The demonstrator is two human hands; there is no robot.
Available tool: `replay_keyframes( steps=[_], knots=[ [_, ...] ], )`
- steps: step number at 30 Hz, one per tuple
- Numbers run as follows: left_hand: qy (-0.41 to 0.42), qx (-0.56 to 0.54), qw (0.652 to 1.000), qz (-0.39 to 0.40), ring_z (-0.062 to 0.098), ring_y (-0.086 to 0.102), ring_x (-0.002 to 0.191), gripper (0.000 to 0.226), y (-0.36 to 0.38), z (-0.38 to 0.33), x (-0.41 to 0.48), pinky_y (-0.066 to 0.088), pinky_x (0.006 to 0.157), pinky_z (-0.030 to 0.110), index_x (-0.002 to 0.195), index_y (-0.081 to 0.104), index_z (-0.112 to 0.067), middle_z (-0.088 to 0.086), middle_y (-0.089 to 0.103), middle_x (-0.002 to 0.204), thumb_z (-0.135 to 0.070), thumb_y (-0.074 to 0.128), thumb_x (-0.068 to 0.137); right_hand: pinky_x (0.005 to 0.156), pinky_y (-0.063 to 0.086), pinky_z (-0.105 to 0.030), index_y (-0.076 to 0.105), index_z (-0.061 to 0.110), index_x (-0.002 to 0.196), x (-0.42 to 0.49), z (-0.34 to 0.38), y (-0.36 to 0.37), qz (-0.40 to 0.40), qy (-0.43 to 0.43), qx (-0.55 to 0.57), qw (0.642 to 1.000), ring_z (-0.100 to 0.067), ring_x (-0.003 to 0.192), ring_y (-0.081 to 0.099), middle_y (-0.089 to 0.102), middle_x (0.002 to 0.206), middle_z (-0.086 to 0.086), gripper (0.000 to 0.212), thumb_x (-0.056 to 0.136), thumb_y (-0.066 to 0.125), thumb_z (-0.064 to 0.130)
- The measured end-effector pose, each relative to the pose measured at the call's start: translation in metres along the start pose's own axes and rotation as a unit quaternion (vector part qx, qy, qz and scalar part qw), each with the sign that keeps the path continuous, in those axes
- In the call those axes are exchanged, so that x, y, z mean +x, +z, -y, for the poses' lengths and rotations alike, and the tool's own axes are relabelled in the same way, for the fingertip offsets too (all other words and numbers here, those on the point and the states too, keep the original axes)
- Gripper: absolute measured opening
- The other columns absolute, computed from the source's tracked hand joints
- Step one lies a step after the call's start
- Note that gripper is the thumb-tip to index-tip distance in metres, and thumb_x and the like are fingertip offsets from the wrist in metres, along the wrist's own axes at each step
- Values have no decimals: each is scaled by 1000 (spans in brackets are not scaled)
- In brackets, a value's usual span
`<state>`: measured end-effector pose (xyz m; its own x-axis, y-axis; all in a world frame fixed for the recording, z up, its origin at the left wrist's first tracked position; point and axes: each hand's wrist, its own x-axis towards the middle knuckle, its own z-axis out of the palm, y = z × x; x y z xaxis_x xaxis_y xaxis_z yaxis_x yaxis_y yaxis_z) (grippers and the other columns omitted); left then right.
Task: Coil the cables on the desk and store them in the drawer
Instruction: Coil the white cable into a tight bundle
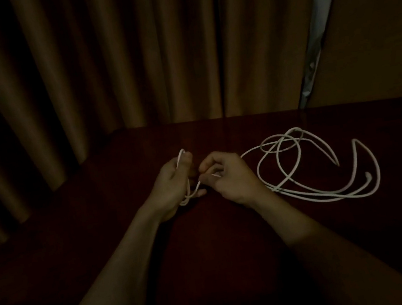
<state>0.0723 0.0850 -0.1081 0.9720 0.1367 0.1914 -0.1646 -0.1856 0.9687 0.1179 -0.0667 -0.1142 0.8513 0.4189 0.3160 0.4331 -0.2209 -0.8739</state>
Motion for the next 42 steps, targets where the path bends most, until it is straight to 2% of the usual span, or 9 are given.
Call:
replay_keyframes(
  steps=[2,6,10,14,18,26,33,37,42],
  knots=[
    [20,31,999,24,27,69,63,38,-1,-1,-2,57,55,34,100,56,-6,18,67,75,-40,40,110,67,55,-33,66,20,91,2,-1,1,-18,-17,-14,1000,-10,71,69,72,78,2,18,86,78,7],
    [66,78,995,6,17,52,41,35,2,1,-1,39,42,25,96,58,-3,8,55,54,-30,42,112,71,46,-13,69,19,102,2,-1,-4,-48,-55,-119,990,-8,86,63,60,101,4,28,81,86,24],
    [56,62,994,-67,9,48,47,26,-2,8,4,40,46,27,91,55,-12,-1,53,62,-30,49,109,69,50,-23,73,25,101,1,-3,-19,16,-49,-198,979,-1,80,64,69,91,11,25,90,75,47],
    [51,46,987,-144,7,52,50,23,-13,7,5,44,48,26,103,58,-11,2,57,72,-33,50,109,69,48,-28,73,19,103,1,-4,-34,40,12,-224,974,-5,74,64,69,80,9,16,102,62,30],
    [50,52,992,-102,4,51,49,20,-6,7,5,44,49,24,99,58,-14,-7,54,65,-31,53,108,68,49,-27,72,14,96,4,-2,-28,53,40,-233,970,-12,79,64,70,86,5,19,100,54,14],
    [56,71,990,-113,-1,64,66,22,0,4,5,50,60,17,104,64,-15,-5,68,82,-35,70,97,53,48,-23,51,28,94,-11,12,5,50,-6,-43,998,-8,48,62,69,77,-2,20,108,45,15],
    [9,-95,993,-71,29,59,66,22,-2,-5,0,47,66,38,92,64,-13,12,64,76,-30,79,92,51,49,-30,63,35,129,-11,15,18,33,-42,45,998,-14,46,57,67,73,0,34,106,53,13],
    [10,-112,991,-79,25,56,62,18,-1,-2,4,45,63,38,87,61,-16,7,60,71,-25,68,100,53,49,-33,65,19,97,-9,11,15,34,-25,44,998,-15,47,59,68,74,-3,9,102,61,12],
    [-17,-186,966,-177,13,64,59,24,-5,-2,12,53,54,28,88,54,-13,1,56,67,-24,51,109,63,55,-27,68,15,98,-8,10,10,67,-8,-70,995,-10,59,70,72,76,2,11,103,60,19]
  ],
)
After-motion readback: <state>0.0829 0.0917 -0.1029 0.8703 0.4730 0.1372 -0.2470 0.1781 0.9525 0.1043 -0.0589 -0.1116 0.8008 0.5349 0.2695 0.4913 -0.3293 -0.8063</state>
